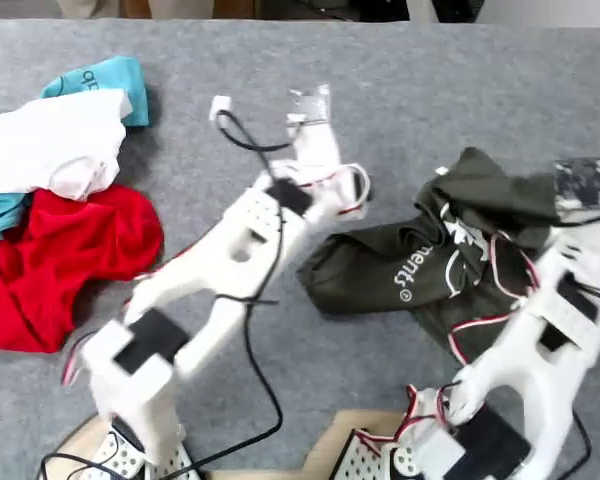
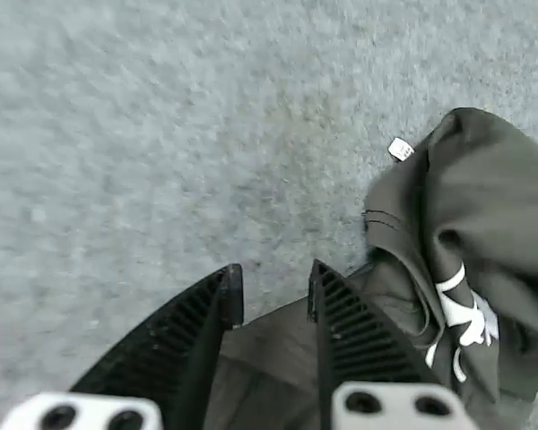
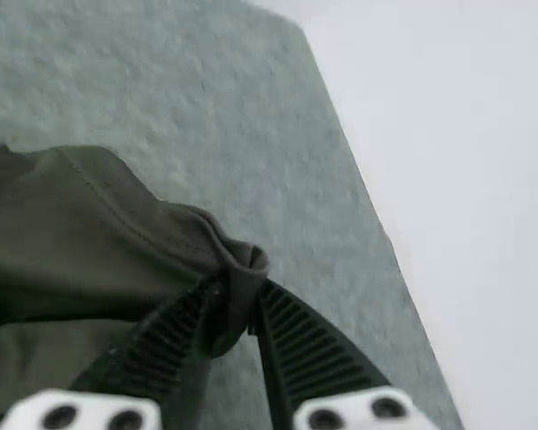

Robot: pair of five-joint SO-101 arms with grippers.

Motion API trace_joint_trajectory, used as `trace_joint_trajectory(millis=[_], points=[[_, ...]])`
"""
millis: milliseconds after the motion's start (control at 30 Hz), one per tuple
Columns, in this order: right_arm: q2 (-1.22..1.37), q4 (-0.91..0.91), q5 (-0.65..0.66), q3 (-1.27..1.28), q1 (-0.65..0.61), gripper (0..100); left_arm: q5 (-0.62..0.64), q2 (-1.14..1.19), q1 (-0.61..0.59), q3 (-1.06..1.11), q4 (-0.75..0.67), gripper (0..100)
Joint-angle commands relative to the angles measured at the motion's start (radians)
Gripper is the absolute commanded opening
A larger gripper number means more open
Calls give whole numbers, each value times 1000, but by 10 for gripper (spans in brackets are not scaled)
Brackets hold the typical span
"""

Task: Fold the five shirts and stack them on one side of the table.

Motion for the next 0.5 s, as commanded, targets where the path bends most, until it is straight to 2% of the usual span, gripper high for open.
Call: trace_joint_trajectory(millis=[0, 200, 467], points=[[36, -34, 12, -2, 82, 5, 60, 104, 52, -175, -9, 133], [151, -34, 9, -73, 153, 5, 74, 234, 143, -405, 114, 133], [318, -34, 8, -186, 249, 5, 74, 440, 152, -620, 123, 133]])
